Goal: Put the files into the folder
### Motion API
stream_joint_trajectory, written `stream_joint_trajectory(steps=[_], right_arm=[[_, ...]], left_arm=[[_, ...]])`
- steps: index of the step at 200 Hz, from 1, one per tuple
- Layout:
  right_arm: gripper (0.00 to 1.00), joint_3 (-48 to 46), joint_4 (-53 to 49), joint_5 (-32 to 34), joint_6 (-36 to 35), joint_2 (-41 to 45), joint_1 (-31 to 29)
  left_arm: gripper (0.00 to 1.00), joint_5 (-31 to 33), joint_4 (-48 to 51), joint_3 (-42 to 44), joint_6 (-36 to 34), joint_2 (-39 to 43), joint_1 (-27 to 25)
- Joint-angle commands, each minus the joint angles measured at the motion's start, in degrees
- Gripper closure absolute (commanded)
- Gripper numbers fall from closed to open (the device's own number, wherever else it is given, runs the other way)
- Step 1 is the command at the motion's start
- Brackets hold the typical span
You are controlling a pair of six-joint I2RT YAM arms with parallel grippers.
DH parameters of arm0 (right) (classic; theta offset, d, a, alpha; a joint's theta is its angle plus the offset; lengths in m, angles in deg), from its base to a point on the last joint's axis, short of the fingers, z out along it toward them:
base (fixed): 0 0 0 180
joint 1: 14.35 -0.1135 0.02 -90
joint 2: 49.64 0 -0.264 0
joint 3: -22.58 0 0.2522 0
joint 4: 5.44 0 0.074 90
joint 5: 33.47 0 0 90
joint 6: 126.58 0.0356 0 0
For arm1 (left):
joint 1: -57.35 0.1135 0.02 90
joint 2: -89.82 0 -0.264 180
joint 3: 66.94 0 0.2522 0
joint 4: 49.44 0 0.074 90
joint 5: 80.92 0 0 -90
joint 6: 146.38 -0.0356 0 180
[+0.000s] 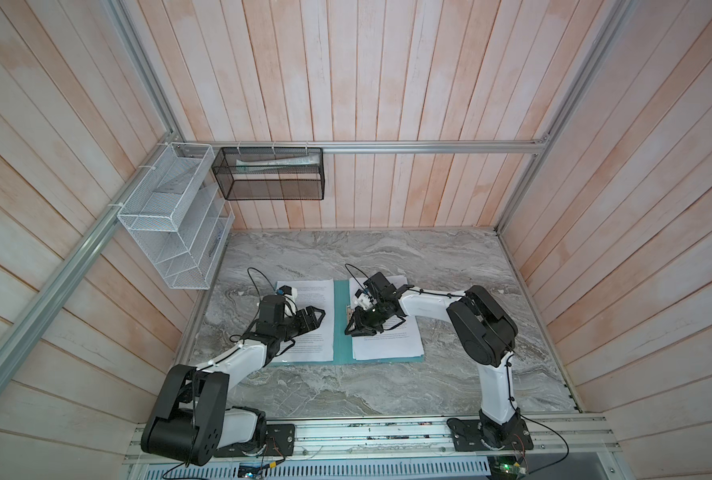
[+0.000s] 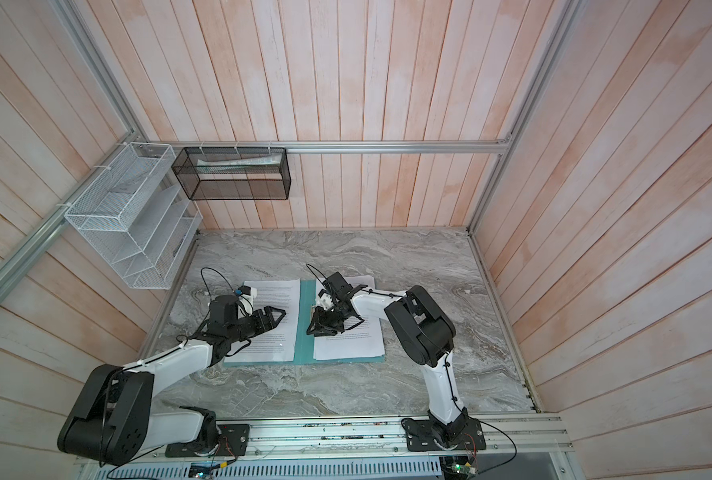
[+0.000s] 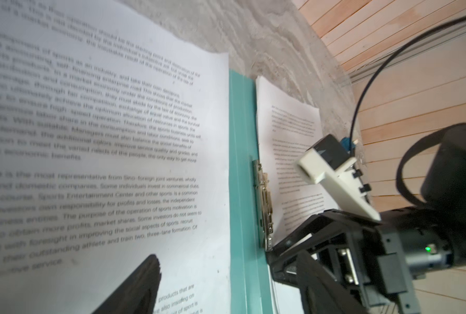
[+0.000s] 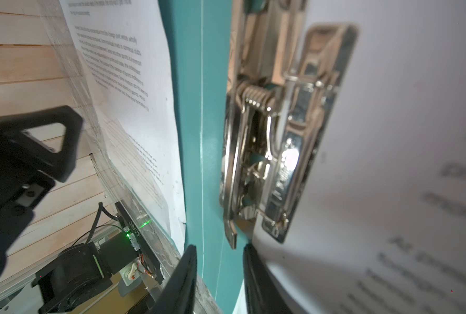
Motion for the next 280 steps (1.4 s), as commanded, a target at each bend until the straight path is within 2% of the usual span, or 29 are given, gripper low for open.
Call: stream_joint_trajectory(steps=[1,32,44,73,159,218,280], right_arm=[[0.67,0.02,-5.59,3.18,-2.85,2.49,0.54],[0.68,-0.23,-5.82,4.86,-3.37,5.91,0.51],[0.72,-0.15,-6.26,8.44,-3.56,7.35,0.53],[0.75,2.05,-8.38,17.67,-3.18,7.79,0.32],[0.74,10.49,-10.97,34.64,-1.09,2.60,-3.30],[0.74,16.42,-13.72,38.56,-1.71,-3.09,-7.51],[0.76,18.49,-14.61,41.20,-2.58,-6.66,-8.06]], left_arm=[[0.18,1.70,4.80,-2.89,-2.20,1.13,-0.06],[0.17,1.70,6.46,-5.22,-2.17,1.72,-0.07],[0.17,1.70,6.66,-5.53,-2.03,2.16,-0.05],[0.17,1.53,7.01,-6.21,-2.34,3.01,-0.07],[0.17,1.22,5.49,-5.03,-2.13,3.25,0.02],[0.17,-0.22,3.06,-3.79,-0.81,3.67,0.02],[0.17,0.63,4.20,-2.99,-1.15,5.06,0.04]])
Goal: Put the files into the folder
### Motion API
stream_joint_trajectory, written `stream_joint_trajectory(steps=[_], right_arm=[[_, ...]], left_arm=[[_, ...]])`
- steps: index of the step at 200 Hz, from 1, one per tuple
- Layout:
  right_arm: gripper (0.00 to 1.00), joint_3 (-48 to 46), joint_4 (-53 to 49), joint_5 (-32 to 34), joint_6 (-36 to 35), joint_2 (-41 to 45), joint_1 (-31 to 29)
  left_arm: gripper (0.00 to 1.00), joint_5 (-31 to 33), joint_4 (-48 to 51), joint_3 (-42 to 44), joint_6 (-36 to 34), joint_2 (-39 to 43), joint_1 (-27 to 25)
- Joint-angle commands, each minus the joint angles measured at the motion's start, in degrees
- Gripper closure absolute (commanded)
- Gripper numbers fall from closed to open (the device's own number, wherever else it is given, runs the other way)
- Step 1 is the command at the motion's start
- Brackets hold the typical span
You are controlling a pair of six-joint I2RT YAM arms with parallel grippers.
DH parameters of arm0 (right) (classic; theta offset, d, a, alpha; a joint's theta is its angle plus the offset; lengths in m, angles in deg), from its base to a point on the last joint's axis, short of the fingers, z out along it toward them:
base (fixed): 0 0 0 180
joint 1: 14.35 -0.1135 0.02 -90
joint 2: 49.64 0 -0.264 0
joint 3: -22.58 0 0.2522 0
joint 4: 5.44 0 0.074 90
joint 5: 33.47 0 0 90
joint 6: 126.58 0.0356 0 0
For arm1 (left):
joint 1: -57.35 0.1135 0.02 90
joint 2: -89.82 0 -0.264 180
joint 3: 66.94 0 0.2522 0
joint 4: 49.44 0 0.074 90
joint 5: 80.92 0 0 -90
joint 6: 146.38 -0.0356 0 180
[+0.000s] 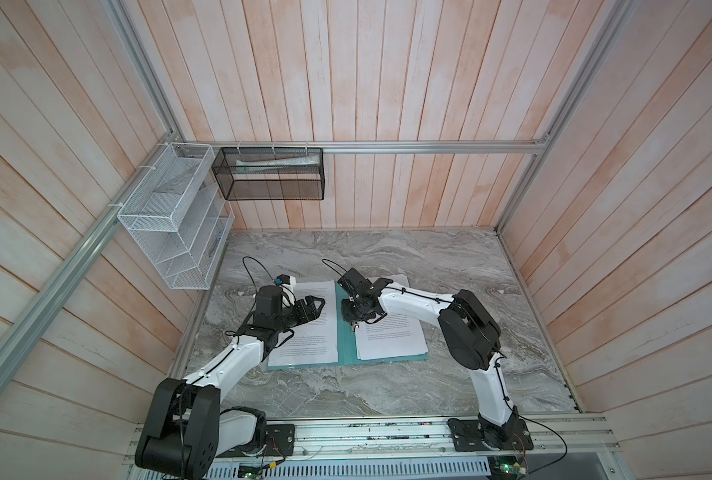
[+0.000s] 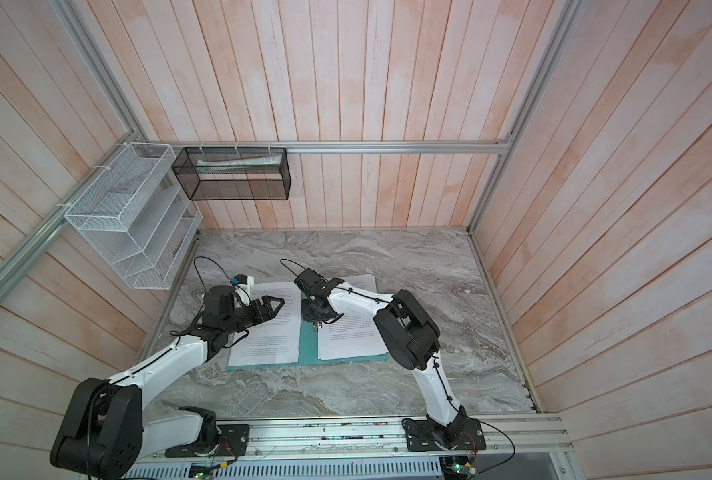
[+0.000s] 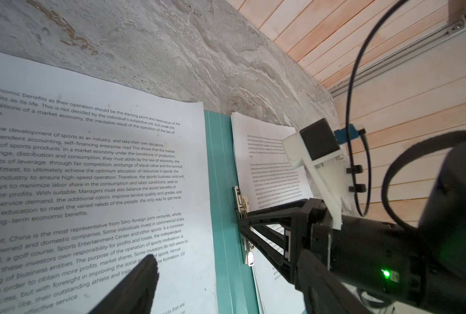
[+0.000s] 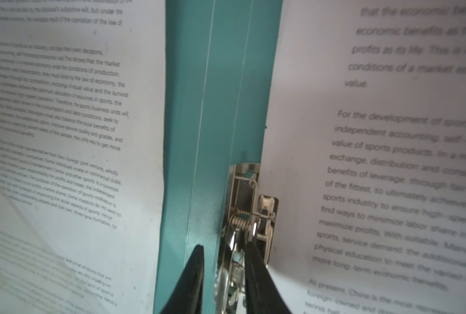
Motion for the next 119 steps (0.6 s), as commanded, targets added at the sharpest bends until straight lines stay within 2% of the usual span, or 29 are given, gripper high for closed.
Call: stream_joint_trajectory(steps=[1,46,78,119], right_arm=[[0.76,1.57,-2.03,3.11,-0.86,-1.92,-0.04],[0.84,2.08,-2.25,3.26,-1.32,-3.84,-0.04],[0.84,2.01,-4.35,5.97,-1.44,-4.67,0.22],[0.84,-5.48,-0.81,5.17,0.76,-1.71,2.29]], left_arm=[[0.17,-0.11,-0.24,1.05,-0.37,1.27,0.03],[0.17,0.34,0.33,0.97,-0.48,1.67,0.10],[0.17,0.32,0.35,0.62,-0.76,1.14,0.10],[0.17,0.68,-0.15,0.35,-0.78,-0.08,0.15]])
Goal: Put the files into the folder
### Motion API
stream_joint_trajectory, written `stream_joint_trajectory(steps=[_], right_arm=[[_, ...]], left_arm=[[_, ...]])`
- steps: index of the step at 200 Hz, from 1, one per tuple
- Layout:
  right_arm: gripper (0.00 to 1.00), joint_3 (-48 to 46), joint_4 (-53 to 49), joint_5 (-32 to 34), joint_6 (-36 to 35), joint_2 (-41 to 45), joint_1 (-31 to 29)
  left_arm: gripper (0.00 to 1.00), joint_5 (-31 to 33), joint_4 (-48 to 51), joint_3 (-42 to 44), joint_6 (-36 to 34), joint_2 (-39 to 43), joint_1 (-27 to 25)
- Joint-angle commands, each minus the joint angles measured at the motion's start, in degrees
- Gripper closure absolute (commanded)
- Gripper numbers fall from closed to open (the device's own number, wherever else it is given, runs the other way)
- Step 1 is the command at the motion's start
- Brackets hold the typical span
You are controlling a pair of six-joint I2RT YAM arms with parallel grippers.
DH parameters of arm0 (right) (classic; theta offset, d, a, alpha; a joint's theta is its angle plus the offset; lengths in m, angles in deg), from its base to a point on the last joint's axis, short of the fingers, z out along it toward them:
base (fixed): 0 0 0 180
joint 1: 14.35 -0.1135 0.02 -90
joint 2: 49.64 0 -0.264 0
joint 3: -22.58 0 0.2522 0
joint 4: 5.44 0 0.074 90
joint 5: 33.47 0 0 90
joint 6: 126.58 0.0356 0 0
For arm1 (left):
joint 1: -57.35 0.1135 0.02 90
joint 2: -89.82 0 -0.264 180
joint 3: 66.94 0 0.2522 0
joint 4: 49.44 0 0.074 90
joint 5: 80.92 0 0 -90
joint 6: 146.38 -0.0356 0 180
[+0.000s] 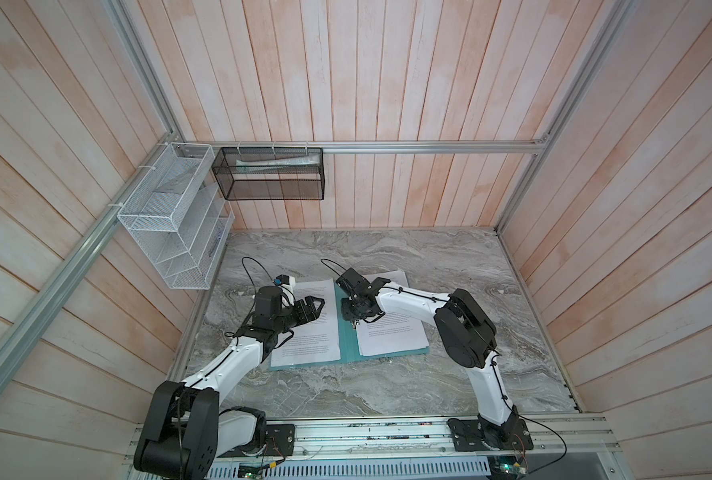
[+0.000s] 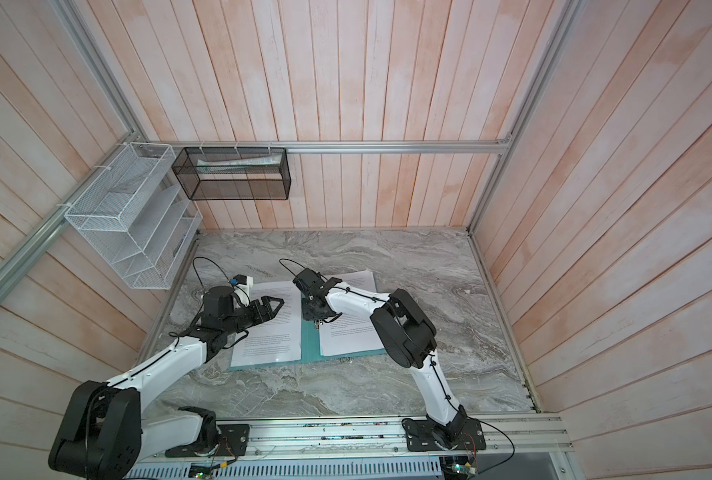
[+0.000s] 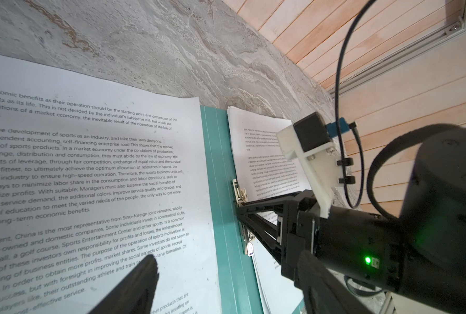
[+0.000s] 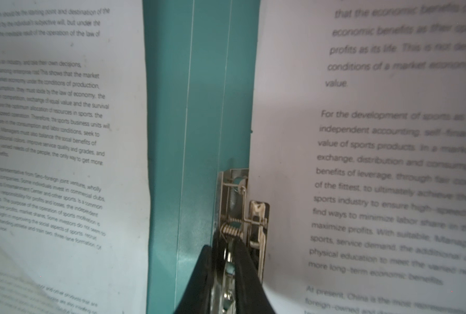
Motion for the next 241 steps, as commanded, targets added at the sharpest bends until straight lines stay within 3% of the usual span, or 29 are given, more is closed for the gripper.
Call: stream_joint_trajectory(steps=[1,60,90,126,205,241], right_arm=[[0.84,-6.06,-1.88,2.07,1.33,-0.24,2.10],[0.85,-21.04,3.94,-0.09,3.20,8.19,8.05],[0.86,-28.08,9.75,-3.80,-1.39,13.03,10.65],[0.86,-28.05,8.48,-5.02,-7.66,12.82,11.61],[0.86,-29.85,11.98,-9.45,-9.21,13.62,13.27],[0.86,-29.60,12.62,-10.52,-9.72,12.88,13.59]], left_arm=[[0.17,0.47,-0.22,0.11,-0.75,-0.69,0.13],[0.17,1.21,-1.27,0.20,-0.32,-2.07,0.24],[0.17,2.27,-0.60,0.28,-0.66,-2.52,0.19],[0.17,2.96,2.83,0.94,-0.62,-1.76,0.46],[0.08,7.38,23.73,3.28,1.34,6.50,0.49],[0.08,6.30,25.52,5.18,2.96,8.43,0.31]])
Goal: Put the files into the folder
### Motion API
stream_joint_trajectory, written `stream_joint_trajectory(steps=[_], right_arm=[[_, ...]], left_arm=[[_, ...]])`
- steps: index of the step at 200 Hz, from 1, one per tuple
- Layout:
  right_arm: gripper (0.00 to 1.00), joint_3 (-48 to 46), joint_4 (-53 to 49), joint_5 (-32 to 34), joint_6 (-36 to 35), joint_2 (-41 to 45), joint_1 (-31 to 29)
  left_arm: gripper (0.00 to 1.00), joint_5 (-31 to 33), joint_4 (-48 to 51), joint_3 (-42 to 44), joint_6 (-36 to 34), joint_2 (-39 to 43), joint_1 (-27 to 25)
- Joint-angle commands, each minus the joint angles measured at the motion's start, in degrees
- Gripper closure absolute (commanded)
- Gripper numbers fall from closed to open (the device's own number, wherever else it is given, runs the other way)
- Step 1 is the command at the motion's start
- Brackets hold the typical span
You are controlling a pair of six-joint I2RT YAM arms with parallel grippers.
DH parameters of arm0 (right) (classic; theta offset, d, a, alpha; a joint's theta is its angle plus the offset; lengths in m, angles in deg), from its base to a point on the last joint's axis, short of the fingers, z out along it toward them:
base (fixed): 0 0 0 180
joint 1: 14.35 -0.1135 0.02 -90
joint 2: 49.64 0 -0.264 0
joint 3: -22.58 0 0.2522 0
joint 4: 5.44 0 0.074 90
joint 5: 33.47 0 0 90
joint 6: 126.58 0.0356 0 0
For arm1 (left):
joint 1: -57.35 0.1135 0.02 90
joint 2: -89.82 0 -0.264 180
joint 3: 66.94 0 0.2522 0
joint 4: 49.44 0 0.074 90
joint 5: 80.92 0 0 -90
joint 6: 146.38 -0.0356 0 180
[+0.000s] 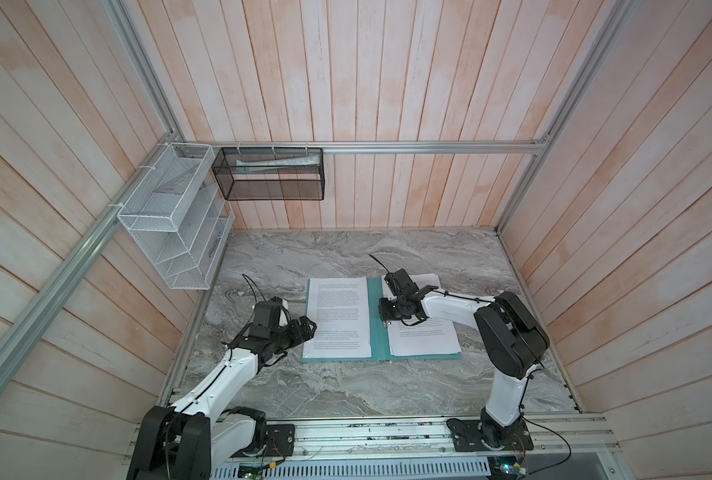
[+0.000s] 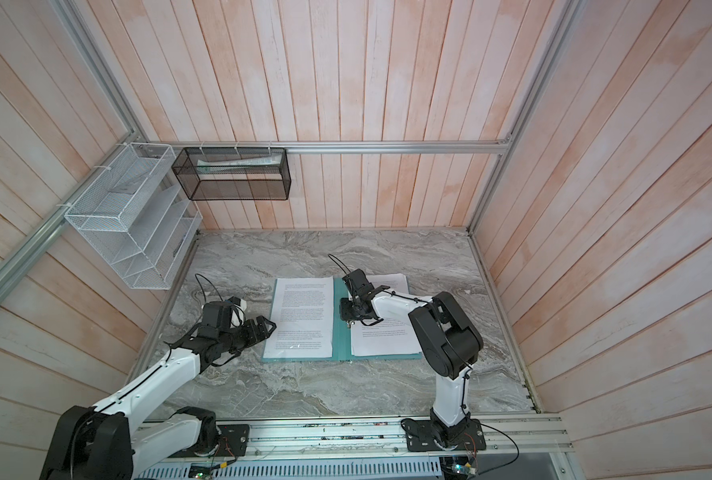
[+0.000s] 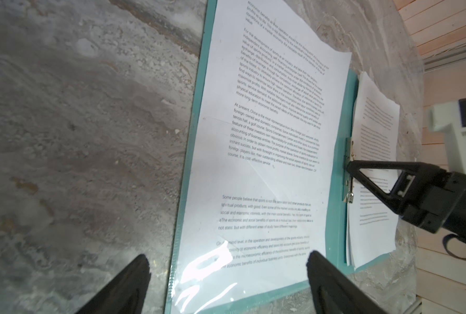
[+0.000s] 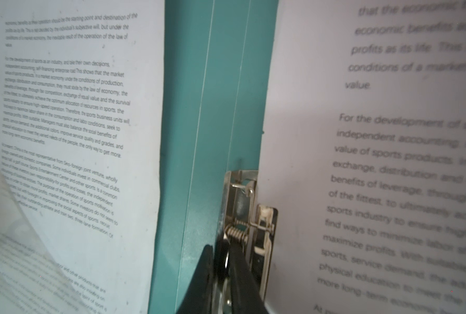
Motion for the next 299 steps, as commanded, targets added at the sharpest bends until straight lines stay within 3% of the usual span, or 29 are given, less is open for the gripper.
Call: stream_joint_trajectory(steps=[1,88,141,202,232,258,299], right_arm=[[0.86,-2.13,-4.14,-1.18,-1.47,-3.15,0.33],[0.86,-1.90,-3.48,-3.08,-1.14,-3.66,0.96],[0.86,-2.63,-1.52,-6.91,-0.09,-4.31,1.26],[0.86,-3.75,0.89,-11.22,1.64,-5.28,1.40],[0.86,-4.54,1.98,-12.57,2.24,-5.37,1.27],[0.87,-4.51,2.80,-13.62,2.82,-6.24,1.31],[0.87,-4.50,3.61,-14.43,3.74,-6.78,0.79]], left_arm=[[0.08,0.17,3.77,1.50,1.33,0.41,0.06],[0.09,-6.14,-2.82,5.02,2.49,-4.60,-0.40],[0.11,-16.82,-15.25,10.51,4.78,-6.70,-0.31],[0.14,-24.65,-23.79,13.75,8.58,-0.31,2.73],[0.15,-28.88,-34.38,16.82,13.98,2.81,4.16],[0.15,-29.50,-44.34,20.00,18.91,2.97,4.35],[0.16,-29.32,-45.66,20.79,20.16,5.51,4.51]])
